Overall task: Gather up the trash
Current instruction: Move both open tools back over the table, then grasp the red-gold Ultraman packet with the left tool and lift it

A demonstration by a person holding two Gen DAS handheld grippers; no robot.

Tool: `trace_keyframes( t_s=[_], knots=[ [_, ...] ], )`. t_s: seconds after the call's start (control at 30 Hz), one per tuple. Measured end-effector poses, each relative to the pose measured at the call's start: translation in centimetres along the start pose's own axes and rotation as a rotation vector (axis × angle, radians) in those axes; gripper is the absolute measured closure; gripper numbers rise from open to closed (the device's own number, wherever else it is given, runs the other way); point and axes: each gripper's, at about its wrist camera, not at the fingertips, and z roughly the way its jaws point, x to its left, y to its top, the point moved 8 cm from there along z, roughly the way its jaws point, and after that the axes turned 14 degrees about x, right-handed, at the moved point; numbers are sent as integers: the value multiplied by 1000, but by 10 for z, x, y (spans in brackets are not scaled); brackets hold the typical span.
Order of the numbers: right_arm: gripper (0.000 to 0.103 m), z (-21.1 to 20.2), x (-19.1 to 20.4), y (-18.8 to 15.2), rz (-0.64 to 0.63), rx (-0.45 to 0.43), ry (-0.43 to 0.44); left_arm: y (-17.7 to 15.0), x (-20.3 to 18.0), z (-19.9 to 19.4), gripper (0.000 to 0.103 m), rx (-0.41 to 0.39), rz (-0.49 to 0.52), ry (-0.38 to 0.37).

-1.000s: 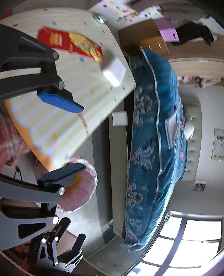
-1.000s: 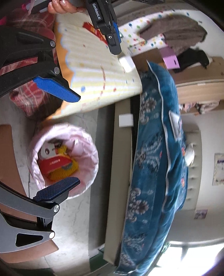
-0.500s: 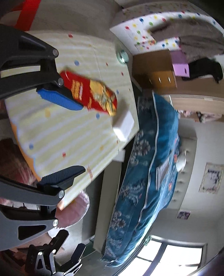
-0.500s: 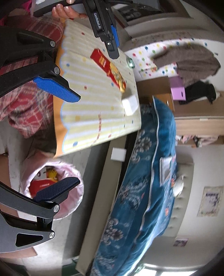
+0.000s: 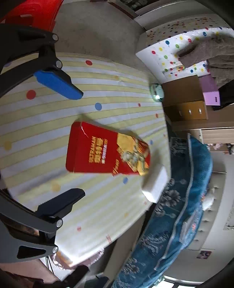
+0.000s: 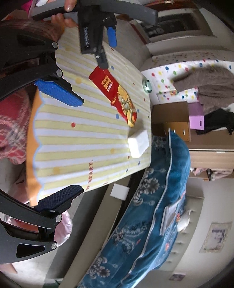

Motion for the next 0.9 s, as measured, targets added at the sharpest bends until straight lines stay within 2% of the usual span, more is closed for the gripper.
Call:
trace_keyframes(
  t_s=[0.13, 0.27, 0.43, 0.63, 0.7, 0.73, 0.77, 0.9],
  knots=[
    [14, 13, 4, 8, 3, 6, 6, 5, 1, 22, 7, 57, 16, 9],
    [14, 24, 3, 15, 18, 16, 19, 17, 1, 37, 7, 64, 38, 45],
    [14, 30, -4, 19, 26, 25, 26, 22, -7, 55, 7, 99, 46, 7],
    [14, 39, -15, 18, 41, 43, 36, 22, -11, 57, 7, 80, 56, -31],
    [14, 40, -17, 17, 46, 48, 43, 19, -14, 54, 13, 75, 72, -39],
    [14, 40, -18, 16, 49, 50, 47, 19, -15, 52, 21, 70, 75, -39],
    [14, 39, -18, 15, 50, 50, 49, 18, -16, 50, 24, 65, 77, -38],
    [14, 38, -18, 12, 48, 51, 54, 14, -14, 46, 25, 59, 60, -43]
  ],
)
